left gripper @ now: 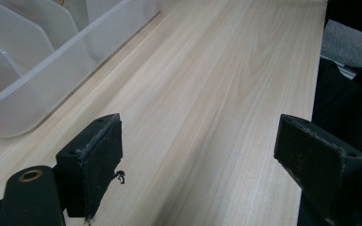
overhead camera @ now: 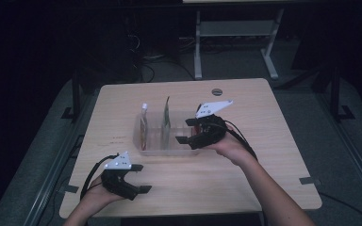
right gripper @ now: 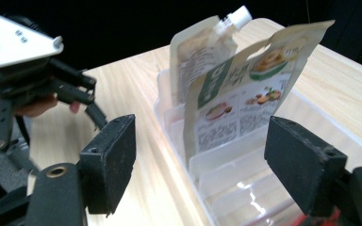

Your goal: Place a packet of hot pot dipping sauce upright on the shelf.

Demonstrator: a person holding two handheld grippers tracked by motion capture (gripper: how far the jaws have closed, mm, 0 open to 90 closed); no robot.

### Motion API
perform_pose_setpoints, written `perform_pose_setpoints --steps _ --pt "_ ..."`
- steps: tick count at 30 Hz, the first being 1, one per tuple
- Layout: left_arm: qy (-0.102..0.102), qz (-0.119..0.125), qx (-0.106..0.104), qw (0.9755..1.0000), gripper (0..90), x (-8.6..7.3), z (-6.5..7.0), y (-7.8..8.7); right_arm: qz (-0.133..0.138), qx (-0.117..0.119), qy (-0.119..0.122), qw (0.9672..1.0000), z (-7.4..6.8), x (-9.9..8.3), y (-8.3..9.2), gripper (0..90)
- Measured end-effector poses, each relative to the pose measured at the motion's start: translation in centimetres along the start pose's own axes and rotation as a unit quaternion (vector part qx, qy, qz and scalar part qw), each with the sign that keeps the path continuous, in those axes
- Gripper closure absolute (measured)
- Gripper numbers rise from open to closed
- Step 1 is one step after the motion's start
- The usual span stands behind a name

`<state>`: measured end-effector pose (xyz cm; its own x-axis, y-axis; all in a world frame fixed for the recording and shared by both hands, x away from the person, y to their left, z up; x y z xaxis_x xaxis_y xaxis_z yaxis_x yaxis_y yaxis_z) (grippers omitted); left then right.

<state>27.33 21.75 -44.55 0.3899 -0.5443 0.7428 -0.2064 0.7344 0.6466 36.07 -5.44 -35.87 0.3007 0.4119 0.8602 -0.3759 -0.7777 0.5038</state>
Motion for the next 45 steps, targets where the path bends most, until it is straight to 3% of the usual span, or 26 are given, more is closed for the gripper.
perform_pose_setpoints --steps 6,18,22,28,34,39,45 --pt "0.000 -0.005 -0.003 1.0000 15.5 -0.1 0.0 -0.2 -0.008 0.006 0.014 0.9999 -0.7 -1.9 1.2 24.2" --pt "0.000 -0.015 -0.002 0.9999 15.5 -0.3 0.0 -0.3 -0.019 0.014 0.004 0.9997 -1.6 -6.2 3.6 24.1" --pt "0.003 -0.015 -0.001 0.9999 15.5 -0.4 0.0 -0.3 -0.021 0.008 0.003 0.9997 -1.6 -7.5 4.6 23.8" --pt "-0.003 -0.026 0.005 0.9996 15.5 -0.6 -0.1 -0.4 -0.031 -0.022 -0.007 0.9992 -0.7 -9.6 6.1 23.3" --pt "-0.004 -0.034 0.009 0.9994 15.5 -0.8 -0.1 -0.4 -0.050 -0.063 -0.021 0.9965 0.7 -12.3 7.1 21.2" --pt "-0.010 -0.037 0.012 0.9992 15.5 -1.2 -0.4 -0.4 -0.066 -0.090 -0.026 0.9935 1.6 -14.1 7.8 20.4" --pt "-0.019 -0.053 0.025 0.9981 15.6 -1.9 -1.1 -0.5 -0.096 -0.119 -0.013 0.9882 2.5 -15.7 8.2 19.0"
Point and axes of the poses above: each handheld gripper's, and its own axes: y roughly backward along the jaws, x roughly out of its top, z roughly to its right, the point moved 3 cm from there along -y, roughly forward along the jaws, and after that the axes turned 3 degrees about -x, right-handed, at the moved point
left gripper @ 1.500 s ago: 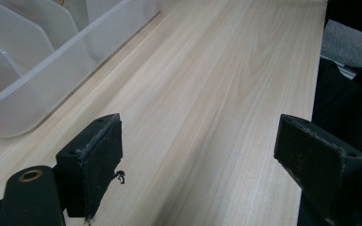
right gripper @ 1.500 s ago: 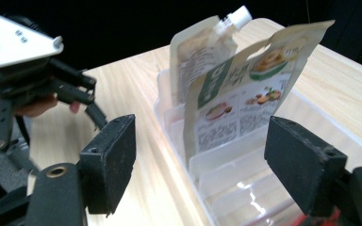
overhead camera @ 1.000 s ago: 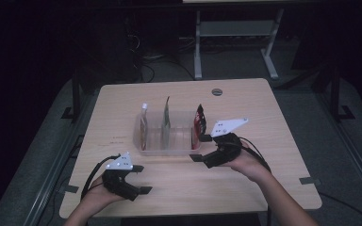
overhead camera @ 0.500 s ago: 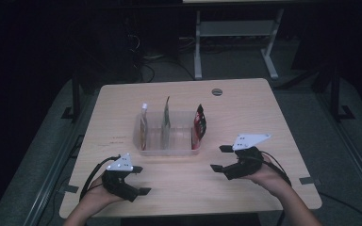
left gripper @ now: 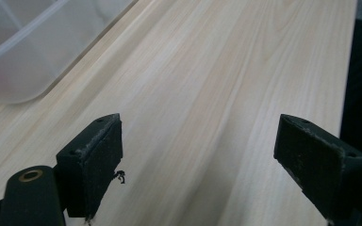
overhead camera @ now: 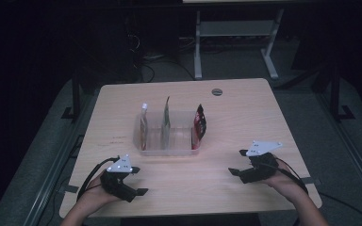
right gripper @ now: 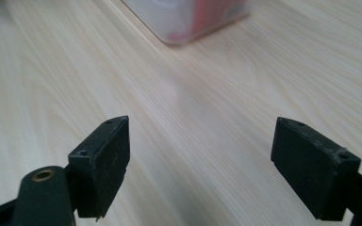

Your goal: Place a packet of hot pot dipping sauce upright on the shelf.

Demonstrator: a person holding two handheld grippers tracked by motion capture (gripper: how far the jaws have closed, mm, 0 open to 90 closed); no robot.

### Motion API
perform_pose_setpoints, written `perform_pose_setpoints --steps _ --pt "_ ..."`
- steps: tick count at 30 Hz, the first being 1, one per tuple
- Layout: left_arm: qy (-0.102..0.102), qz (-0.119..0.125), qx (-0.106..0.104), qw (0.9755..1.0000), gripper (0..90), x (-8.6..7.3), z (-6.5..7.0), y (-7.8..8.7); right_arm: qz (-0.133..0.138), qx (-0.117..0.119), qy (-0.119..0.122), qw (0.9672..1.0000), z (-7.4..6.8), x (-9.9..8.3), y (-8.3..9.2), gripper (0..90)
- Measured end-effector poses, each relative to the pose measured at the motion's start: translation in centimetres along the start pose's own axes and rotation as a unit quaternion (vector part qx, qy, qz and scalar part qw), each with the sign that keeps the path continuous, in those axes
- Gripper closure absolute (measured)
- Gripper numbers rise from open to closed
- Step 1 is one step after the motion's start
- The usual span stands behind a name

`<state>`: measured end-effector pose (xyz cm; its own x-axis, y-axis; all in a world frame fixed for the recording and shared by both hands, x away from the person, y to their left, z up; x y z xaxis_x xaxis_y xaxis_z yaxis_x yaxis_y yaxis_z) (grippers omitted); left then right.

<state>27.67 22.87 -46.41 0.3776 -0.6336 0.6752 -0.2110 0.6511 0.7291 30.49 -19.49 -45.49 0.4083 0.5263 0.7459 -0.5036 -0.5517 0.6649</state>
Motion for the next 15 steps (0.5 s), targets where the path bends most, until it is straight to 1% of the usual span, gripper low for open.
perform_pose_setpoints --steps 3,7,12,15 --pt "0.000 -0.007 0.008 0.9999 15.6 -0.4 -0.4 0.1 -0.010 -0.004 0.002 0.9999 0.3 -0.6 -0.4 18.6" --pt "0.004 -0.006 0.012 0.9999 15.5 -0.7 -0.8 0.2 -0.020 0.002 0.003 0.9998 0.5 -1.1 -0.6 18.5" --pt "0.004 -0.013 0.012 0.9998 15.5 -0.7 -0.8 0.1 -0.017 0.003 0.000 0.9998 0.7 -1.2 -0.6 18.5" --pt "-0.001 -0.018 0.013 0.9998 15.5 -0.8 -0.8 0.0 -0.013 0.002 0.000 0.9999 0.7 -1.1 -0.6 18.3"
Point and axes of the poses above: each handheld gripper's, and its own axes: y roughly backward along the jaws, x roughly out of its top, z roughly to its right, the point moved 3 cm from there along -y, roughly forward along the jaws, and after that the axes turned 3 degrees about -x, right-handed, at the moved point
